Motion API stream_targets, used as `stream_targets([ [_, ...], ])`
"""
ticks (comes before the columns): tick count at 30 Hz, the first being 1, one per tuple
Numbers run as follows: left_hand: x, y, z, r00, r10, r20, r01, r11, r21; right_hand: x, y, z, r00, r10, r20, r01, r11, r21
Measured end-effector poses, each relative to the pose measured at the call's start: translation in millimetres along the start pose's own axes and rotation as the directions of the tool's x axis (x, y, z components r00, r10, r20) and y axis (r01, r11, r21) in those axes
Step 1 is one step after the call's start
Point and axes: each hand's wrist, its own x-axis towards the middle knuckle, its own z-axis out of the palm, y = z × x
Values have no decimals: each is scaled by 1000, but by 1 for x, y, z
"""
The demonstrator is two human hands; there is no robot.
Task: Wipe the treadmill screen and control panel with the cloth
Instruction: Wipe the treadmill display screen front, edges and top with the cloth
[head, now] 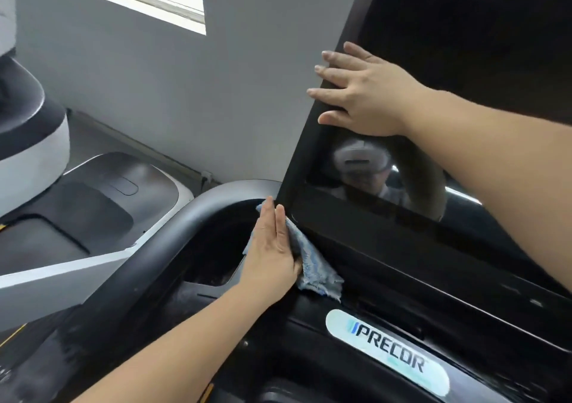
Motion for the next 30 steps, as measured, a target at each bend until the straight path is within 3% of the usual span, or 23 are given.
stream_targets([
  [2,-3,-1,-7,994,-74,80,77,996,-38,-1,-2,-3,1000,6,25,-6,1000,11],
  [5,-3,-1,-10,939,-313,139,334,927,-170,-6,-4,-11,997,16,70,-17,1000,16],
  [11,4,-4,-29,910,-348,224,384,912,-145,-36,-7,-39,987,2,159,5,999,-47],
  [15,-8,-4,-34,985,-170,6,169,979,118,-56,-16,-61,990,16,139,-7,998,-66],
  [17,-12,-11,-33,993,-115,22,106,966,236,-64,-25,-68,993,4,114,1,999,-40],
  [23,-10,8,-45,988,120,96,-146,929,341,-83,-59,-73,992,-3,122,3,1000,-3],
  [27,2,11,-54,939,328,106,-343,860,376,-99,-76,-76,993,20,113,-18,1000,-19],
  [30,12,1,-59,907,407,110,-414,813,409,-117,-86,-74,994,50,97,-46,998,-40],
])
